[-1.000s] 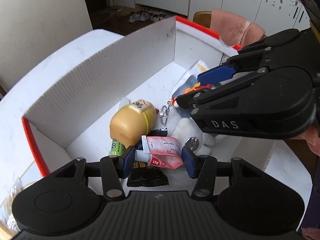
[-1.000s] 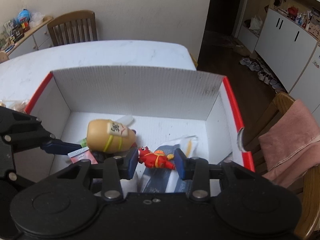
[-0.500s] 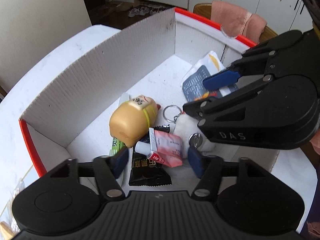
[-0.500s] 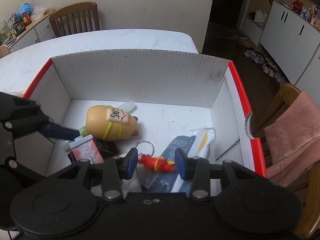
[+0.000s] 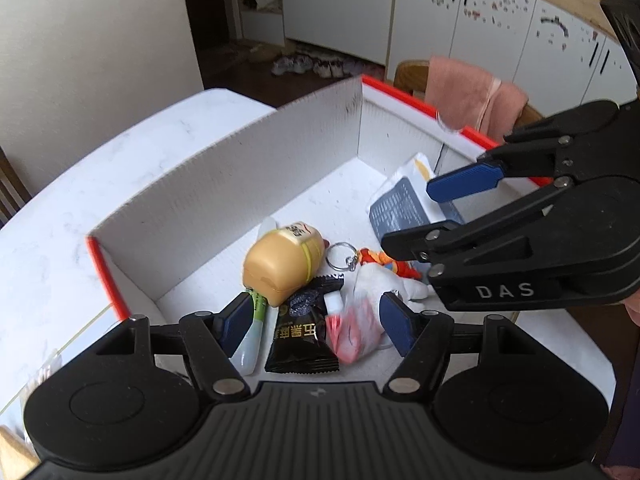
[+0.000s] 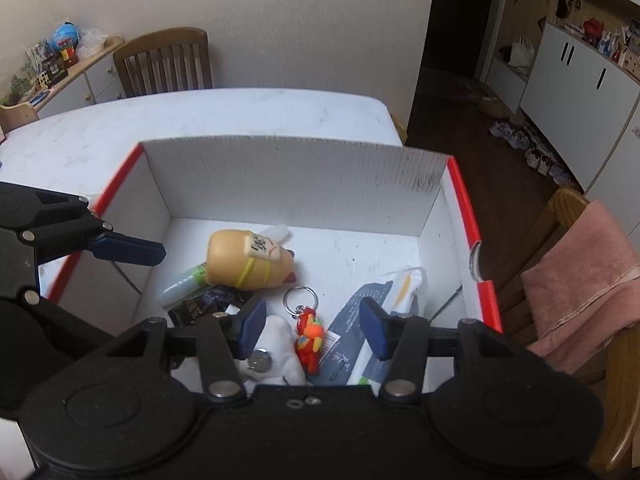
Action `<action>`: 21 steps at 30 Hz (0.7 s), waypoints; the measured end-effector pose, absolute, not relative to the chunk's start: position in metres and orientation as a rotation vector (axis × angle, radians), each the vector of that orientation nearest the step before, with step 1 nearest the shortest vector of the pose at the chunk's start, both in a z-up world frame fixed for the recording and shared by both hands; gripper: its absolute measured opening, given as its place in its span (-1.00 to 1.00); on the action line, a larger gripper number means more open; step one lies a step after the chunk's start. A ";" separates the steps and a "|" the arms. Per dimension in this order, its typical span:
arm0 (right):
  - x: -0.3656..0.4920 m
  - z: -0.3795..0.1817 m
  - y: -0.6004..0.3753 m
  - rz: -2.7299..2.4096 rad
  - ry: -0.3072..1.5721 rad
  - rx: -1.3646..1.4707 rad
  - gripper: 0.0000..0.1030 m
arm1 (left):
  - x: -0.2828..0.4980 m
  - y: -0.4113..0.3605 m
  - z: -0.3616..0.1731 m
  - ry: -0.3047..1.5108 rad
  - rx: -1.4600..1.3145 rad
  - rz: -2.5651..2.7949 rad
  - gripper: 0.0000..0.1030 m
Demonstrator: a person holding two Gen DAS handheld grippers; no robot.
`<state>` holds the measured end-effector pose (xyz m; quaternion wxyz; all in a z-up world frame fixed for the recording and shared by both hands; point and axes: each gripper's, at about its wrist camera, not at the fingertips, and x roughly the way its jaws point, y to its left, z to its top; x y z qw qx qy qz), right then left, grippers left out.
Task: Organize objects
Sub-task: 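Open the left tool to drop the tube while the right tool releases the crab, then move both tools back to the table toward the snack and cotton-swab bag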
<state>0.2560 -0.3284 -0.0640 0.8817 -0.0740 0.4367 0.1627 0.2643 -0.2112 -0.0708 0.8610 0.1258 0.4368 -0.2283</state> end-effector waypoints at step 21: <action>0.194 -0.019 -0.298 0.349 0.821 -0.107 0.19 | 0.205 -0.133 -0.022 0.756 0.118 -0.422 0.34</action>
